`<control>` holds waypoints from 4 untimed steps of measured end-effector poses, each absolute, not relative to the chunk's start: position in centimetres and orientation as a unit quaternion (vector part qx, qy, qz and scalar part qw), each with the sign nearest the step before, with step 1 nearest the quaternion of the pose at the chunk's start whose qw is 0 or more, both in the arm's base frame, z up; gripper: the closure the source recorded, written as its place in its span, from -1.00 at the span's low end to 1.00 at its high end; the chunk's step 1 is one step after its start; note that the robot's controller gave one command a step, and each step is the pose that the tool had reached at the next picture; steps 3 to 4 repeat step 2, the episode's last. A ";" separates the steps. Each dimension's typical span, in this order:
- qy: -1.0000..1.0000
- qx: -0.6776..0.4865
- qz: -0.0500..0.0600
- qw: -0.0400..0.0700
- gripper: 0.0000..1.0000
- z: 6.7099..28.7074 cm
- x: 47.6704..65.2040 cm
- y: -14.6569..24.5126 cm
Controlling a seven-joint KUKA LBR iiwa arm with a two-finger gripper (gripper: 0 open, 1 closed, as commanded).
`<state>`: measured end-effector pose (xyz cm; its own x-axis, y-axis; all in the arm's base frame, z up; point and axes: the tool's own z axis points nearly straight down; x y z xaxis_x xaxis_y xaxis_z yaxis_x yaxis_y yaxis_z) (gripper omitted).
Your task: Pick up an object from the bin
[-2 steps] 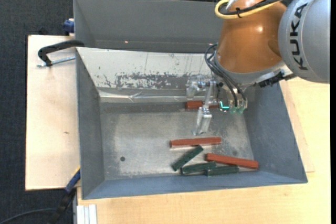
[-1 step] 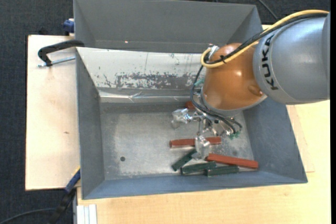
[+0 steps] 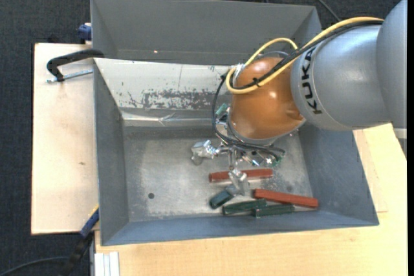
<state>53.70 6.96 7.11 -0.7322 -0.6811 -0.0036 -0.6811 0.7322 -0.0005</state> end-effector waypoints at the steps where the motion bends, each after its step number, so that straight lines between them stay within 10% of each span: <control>1: 0.931 -0.365 0.001 0.002 1.00 7.1 53.7 6.9; 2: 0.931 -0.364 -0.002 0.007 1.00 23.6 51.7 3.8; 4: 0.931 -0.364 -0.002 0.007 1.00 23.6 51.7 3.8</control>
Offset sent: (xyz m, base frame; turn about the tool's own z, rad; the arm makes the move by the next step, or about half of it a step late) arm 0.0000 0.0000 0.0000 0.0000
